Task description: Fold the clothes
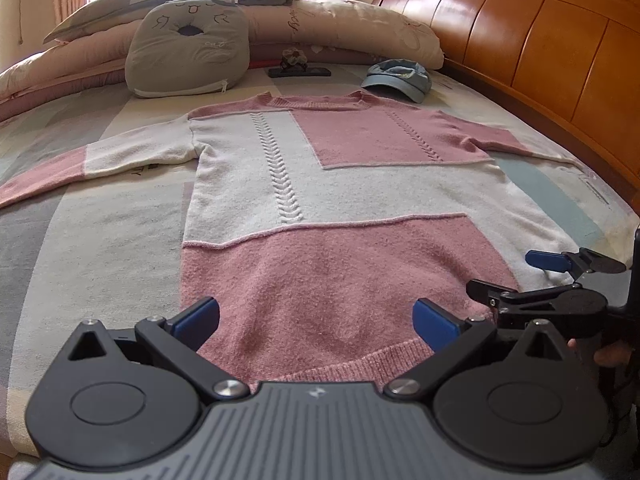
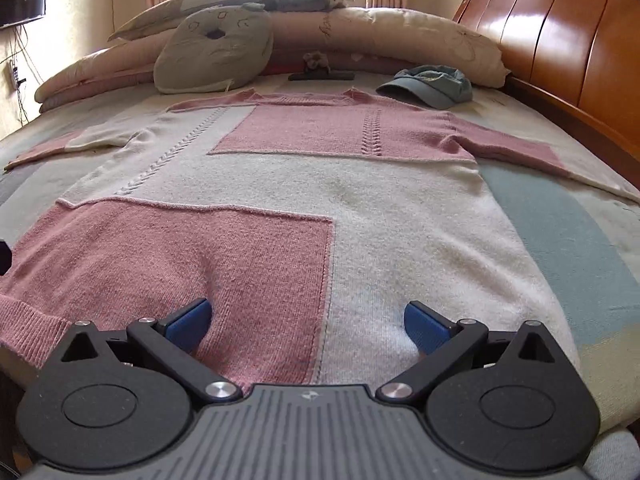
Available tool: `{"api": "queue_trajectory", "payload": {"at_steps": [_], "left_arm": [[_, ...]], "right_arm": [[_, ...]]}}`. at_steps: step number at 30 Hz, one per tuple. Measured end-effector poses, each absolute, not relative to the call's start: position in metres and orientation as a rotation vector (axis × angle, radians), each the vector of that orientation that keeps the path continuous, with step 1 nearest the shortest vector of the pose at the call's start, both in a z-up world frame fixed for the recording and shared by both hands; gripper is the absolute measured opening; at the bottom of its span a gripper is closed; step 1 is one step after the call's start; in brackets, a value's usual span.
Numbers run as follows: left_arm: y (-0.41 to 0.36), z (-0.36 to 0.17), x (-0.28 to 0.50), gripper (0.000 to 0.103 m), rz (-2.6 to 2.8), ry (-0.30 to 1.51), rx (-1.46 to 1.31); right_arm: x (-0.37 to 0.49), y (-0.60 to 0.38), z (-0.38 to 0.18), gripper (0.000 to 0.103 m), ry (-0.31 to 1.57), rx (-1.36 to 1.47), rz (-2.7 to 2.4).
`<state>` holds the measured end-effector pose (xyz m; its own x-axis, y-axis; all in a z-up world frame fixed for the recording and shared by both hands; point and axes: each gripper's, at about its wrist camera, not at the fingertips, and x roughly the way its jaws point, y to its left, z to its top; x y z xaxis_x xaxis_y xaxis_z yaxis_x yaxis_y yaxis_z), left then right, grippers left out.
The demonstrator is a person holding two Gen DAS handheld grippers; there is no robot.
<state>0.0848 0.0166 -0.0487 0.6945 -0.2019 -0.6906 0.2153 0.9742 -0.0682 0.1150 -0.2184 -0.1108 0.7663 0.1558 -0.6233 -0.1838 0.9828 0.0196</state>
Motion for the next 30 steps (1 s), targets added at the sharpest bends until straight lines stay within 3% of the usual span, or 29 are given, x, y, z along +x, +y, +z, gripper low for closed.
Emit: {"api": "queue_trajectory", "payload": {"at_steps": [11, 21, 25, 30], "left_arm": [[-0.030, -0.041, 0.122, 0.102, -0.335, 0.746, 0.126], [-0.073, -0.090, 0.177, 0.102, -0.423, 0.856, 0.183], [-0.064, -0.096, 0.153, 0.102, -0.416, 0.833, 0.211], [-0.048, -0.091, 0.124, 0.102, -0.423, 0.849, 0.245]], "right_arm": [[0.111, -0.222, -0.102, 0.103, 0.689, -0.024, 0.182], [0.099, -0.257, -0.086, 0.103, 0.628, -0.019, 0.122], [0.110, -0.270, -0.103, 0.103, 0.719, 0.033, 0.114], [0.107, -0.263, -0.109, 0.103, 0.701, -0.031, 0.099]]}}
